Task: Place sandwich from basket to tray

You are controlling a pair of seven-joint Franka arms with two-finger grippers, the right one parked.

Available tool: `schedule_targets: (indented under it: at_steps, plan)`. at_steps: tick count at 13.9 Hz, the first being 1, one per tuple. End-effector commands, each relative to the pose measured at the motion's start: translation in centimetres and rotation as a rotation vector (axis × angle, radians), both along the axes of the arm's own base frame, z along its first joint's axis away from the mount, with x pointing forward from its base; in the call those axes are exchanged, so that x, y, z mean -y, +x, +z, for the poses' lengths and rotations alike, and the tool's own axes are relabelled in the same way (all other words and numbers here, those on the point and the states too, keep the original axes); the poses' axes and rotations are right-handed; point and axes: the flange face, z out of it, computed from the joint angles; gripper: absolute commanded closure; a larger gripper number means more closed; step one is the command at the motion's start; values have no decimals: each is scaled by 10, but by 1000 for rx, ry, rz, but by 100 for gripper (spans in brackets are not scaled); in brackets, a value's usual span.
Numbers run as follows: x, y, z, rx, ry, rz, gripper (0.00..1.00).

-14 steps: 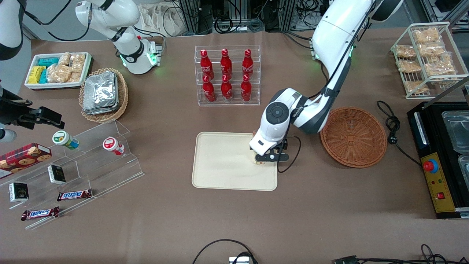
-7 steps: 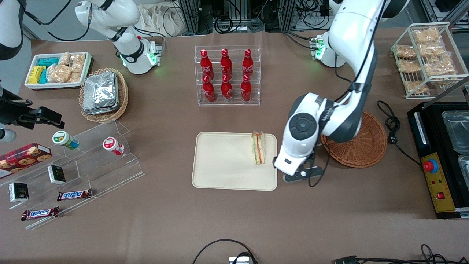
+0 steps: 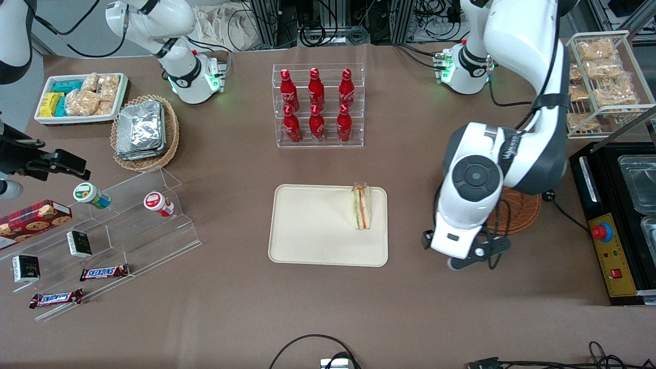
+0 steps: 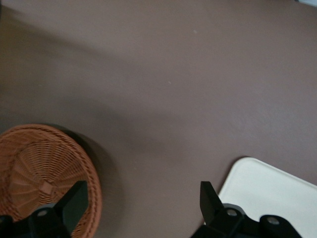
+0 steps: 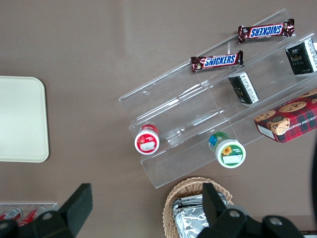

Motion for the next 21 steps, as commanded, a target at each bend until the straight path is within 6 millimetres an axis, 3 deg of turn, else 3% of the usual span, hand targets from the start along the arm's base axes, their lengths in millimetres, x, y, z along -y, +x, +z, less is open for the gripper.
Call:
schedule_targets:
  at_steps: [1,3,6,10,12,16,21]
  plan:
    - [-53,3,34,-12,-43,78,0]
    - [-68,-1,52,-32,-56,8,0]
    - [-121,-5,79,-43,-71,-5,0]
    - [-181,-38,110,-60,-97,-114,0]
    - [-199,-57,129,-71,-117,-191,0]
    - [-204,-100,174,-136,-136,-262,0]
    - [-200,-127,208,-130,-139,-284,0]
